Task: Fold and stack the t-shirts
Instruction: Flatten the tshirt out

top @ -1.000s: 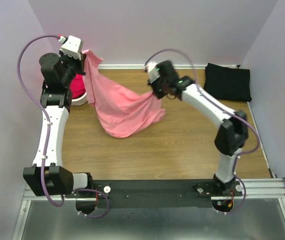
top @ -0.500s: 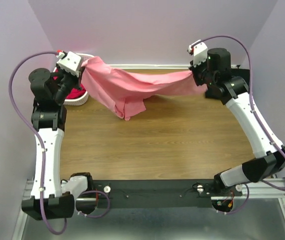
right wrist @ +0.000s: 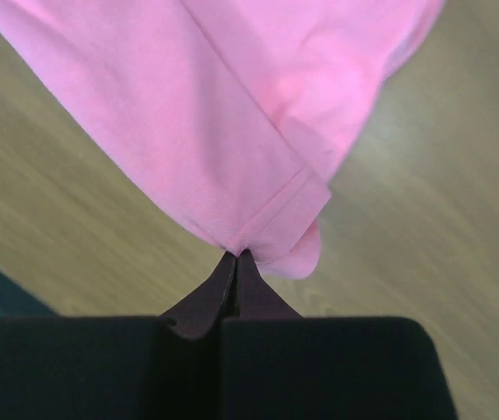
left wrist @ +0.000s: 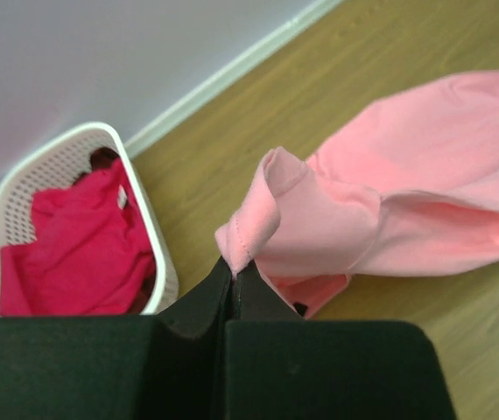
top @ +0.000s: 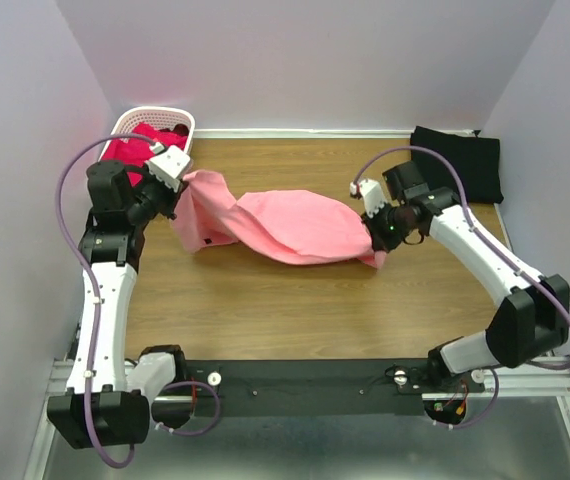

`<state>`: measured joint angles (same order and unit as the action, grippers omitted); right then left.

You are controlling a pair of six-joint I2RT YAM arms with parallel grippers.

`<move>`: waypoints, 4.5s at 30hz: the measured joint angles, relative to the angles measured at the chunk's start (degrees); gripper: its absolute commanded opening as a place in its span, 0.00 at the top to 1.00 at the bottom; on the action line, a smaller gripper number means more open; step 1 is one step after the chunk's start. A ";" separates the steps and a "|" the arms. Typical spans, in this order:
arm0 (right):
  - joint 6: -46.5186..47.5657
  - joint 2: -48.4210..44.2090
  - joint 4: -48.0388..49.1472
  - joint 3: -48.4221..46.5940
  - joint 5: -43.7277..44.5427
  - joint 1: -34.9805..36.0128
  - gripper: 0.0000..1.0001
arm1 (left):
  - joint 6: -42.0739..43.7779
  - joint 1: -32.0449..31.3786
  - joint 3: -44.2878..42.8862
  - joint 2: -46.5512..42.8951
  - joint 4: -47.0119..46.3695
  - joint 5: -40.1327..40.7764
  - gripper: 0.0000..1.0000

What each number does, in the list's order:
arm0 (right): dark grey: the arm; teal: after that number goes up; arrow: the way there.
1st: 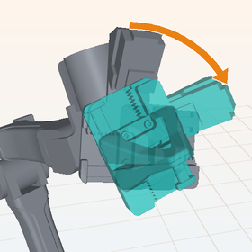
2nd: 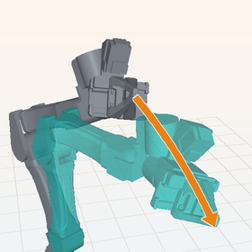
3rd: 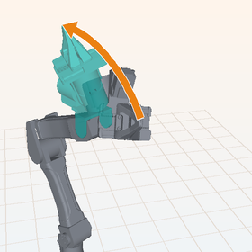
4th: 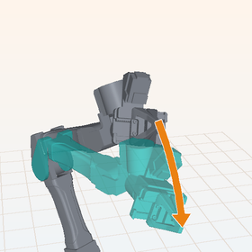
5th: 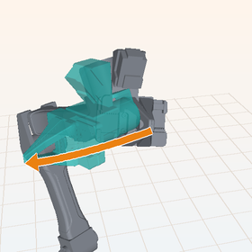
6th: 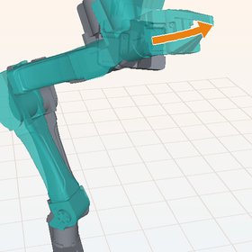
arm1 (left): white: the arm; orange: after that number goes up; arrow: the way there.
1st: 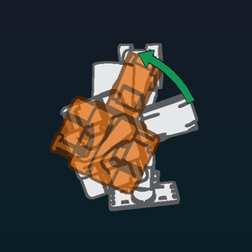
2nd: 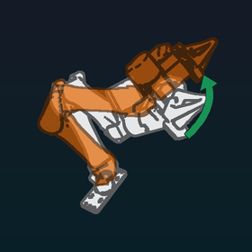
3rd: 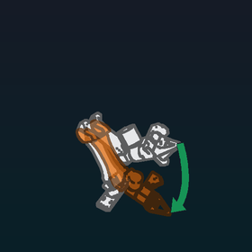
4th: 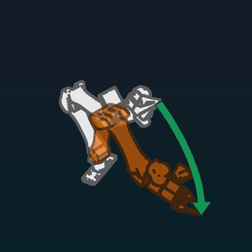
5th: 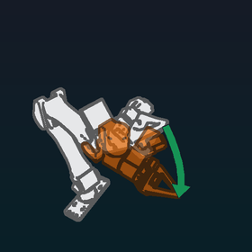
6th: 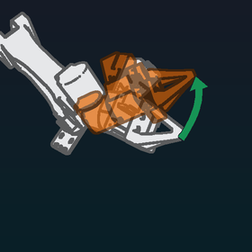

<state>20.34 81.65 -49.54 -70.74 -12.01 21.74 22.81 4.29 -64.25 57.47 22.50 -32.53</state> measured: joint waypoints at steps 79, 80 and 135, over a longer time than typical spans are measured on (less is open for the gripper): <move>0.72 3.63 3.63 4.83 6.32 9.90 0.99 | 3.89 0.00 -3.21 10.56 4.28 -0.50 1.00; 0.92 1.66 3.56 2.80 6.99 9.03 0.99 | 3.23 0.00 -5.20 10.45 4.20 -0.48 1.00; 2.16 23.89 42.62 -48.57 10.97 -20.50 0.99 | -18.18 0.11 -33.57 34.03 -49.66 -2.69 1.00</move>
<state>22.50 105.54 -6.92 -119.31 -1.04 1.23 4.62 4.40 -97.82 91.50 -27.16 -35.22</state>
